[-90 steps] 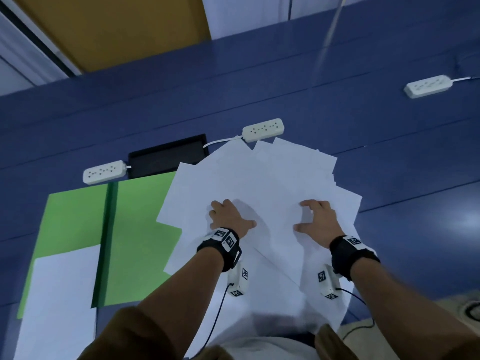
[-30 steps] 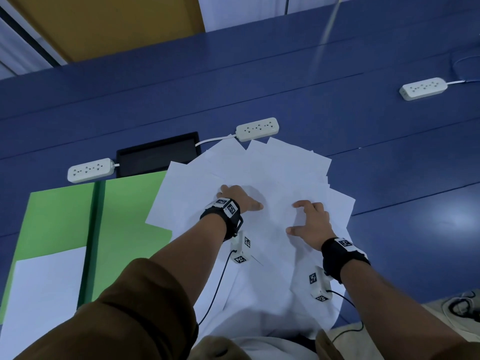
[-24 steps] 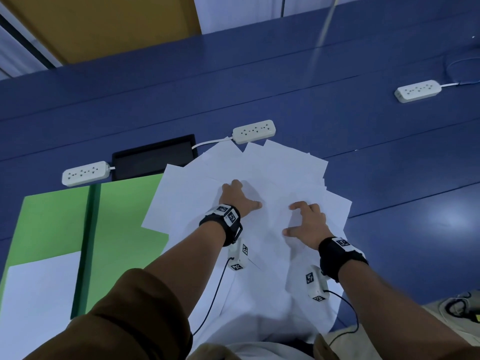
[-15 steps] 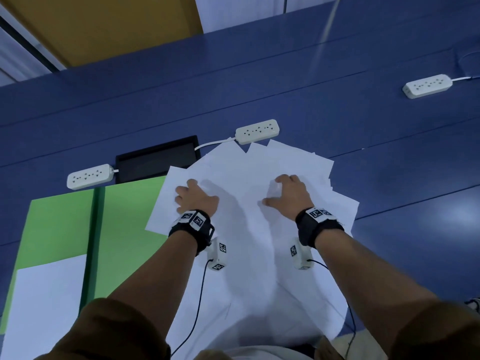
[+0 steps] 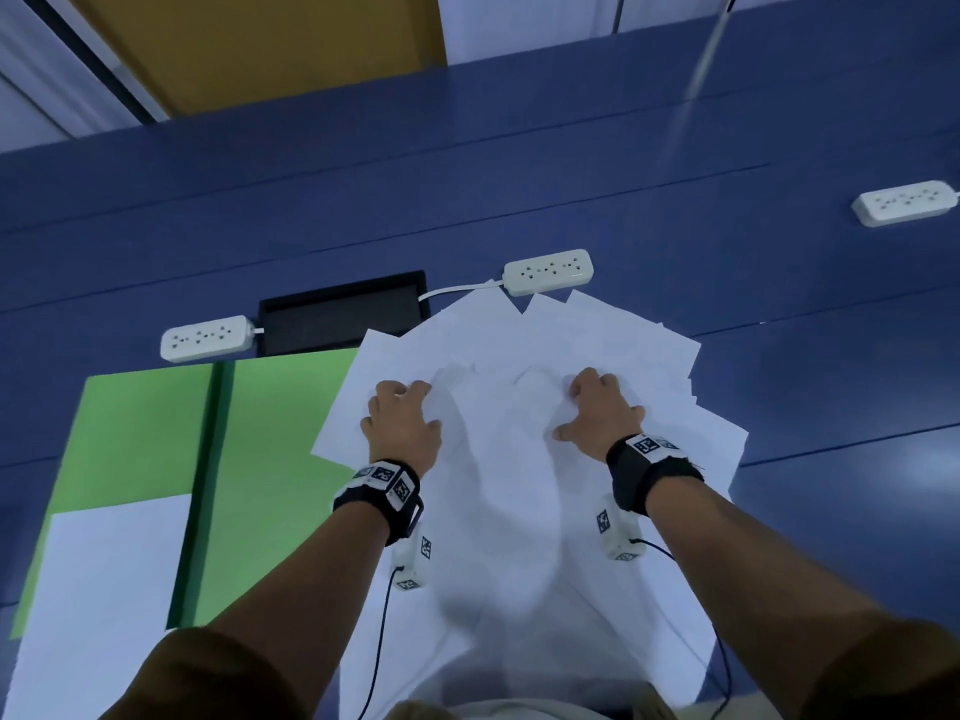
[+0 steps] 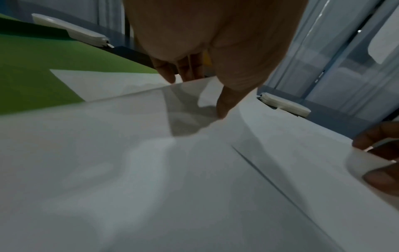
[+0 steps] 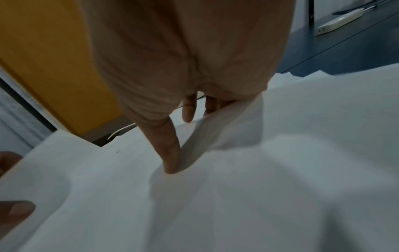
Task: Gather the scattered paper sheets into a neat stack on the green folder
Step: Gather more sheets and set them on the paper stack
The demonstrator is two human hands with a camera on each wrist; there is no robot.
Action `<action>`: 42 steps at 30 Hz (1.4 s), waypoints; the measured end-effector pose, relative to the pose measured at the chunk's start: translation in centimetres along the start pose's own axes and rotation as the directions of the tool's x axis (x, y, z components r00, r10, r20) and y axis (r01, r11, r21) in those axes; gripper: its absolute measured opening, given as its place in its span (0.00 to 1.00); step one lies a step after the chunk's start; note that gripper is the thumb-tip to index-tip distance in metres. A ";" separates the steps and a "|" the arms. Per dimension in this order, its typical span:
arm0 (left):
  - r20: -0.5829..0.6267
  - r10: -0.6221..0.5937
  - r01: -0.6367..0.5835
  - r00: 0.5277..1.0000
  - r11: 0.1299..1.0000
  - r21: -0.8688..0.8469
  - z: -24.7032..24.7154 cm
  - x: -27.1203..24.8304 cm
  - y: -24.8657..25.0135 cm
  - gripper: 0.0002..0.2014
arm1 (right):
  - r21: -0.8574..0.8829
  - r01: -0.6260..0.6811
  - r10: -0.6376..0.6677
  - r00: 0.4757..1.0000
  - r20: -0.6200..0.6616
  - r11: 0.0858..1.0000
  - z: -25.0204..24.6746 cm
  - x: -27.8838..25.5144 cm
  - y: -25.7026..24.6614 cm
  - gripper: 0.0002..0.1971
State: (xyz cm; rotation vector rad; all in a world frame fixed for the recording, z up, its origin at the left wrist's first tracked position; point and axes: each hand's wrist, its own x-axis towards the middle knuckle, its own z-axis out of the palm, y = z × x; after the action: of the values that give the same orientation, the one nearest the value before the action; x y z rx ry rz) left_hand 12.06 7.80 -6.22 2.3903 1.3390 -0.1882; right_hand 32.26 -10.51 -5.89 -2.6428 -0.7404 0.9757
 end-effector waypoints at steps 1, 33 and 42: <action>-0.036 0.032 -0.032 0.999 0.999 0.006 0.0 -0.1 -0.1 0.21 | 0.039 -0.005 0.004 1.000 0.010 0.999 -0.3 -0.2 0.0 0.31; 0.602 -0.011 0.597 0.799 0.134 -0.791 1.3 -9.3 -3.2 0.47 | 0.719 -0.117 0.091 0.993 0.075 0.685 4.2 -6.6 3.7 0.19; 0.505 -0.099 0.513 0.857 0.252 -0.821 2.9 -11.5 -5.3 0.17 | 0.503 0.024 -0.164 0.958 0.236 0.864 1.6 -5.3 -0.4 0.17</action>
State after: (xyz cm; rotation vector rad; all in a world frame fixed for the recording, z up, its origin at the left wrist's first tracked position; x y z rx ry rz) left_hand 1.62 0.01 -6.84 0.9675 1.1986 0.0739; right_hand 27.62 -12.90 -4.09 -2.0330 -0.5665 1.3136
